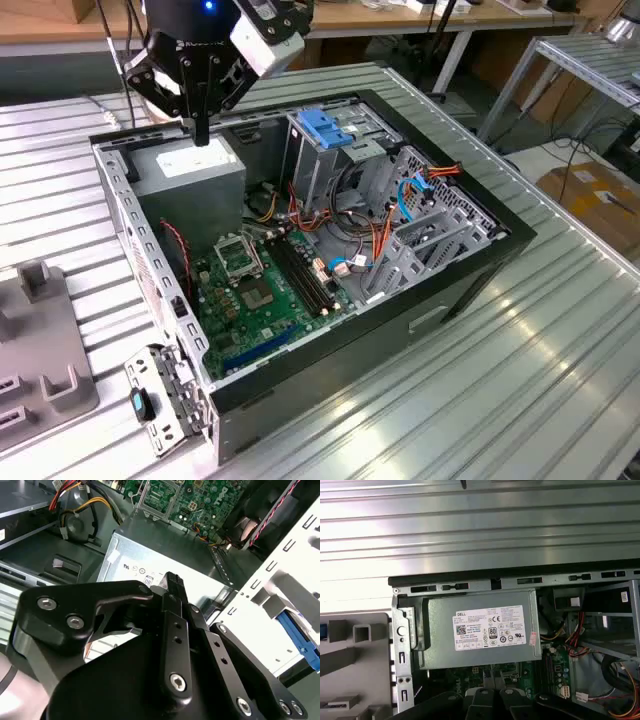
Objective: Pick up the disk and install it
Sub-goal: 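Reach for the disk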
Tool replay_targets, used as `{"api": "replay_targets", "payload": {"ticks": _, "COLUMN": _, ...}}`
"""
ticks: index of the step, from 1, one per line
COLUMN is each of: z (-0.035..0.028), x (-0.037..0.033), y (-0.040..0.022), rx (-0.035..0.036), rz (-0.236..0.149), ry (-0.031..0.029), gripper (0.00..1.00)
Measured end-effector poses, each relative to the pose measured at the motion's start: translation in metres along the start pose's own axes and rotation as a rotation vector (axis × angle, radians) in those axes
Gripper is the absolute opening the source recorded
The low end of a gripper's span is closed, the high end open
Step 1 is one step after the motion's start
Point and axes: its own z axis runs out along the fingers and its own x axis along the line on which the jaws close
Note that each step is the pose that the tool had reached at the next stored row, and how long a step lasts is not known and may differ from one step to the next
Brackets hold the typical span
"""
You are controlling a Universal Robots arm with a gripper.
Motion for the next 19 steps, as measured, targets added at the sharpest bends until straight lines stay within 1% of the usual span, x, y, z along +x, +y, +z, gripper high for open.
{"api": "replay_targets", "payload": {"ticks": 14, "z": 0.0, "x": 0.0001, "y": 0.0, "rx": 0.0001, "rz": 0.0, "ry": 0.0, "gripper": 0.11}}
{"api": "replay_targets", "payload": {"ticks": 17, "z": -0.0002, "x": 0.0045, "y": -0.0003, "rx": 0.0, "rz": 0.0, "ry": 0.0, "gripper": 0.11}}
{"api": "replay_targets", "payload": {"ticks": 19, "z": -0.0003, "x": 0.0107, "y": -0.0008, "rx": 0.0, "rz": 0.0, "ry": 0.0, "gripper": 0.11}}
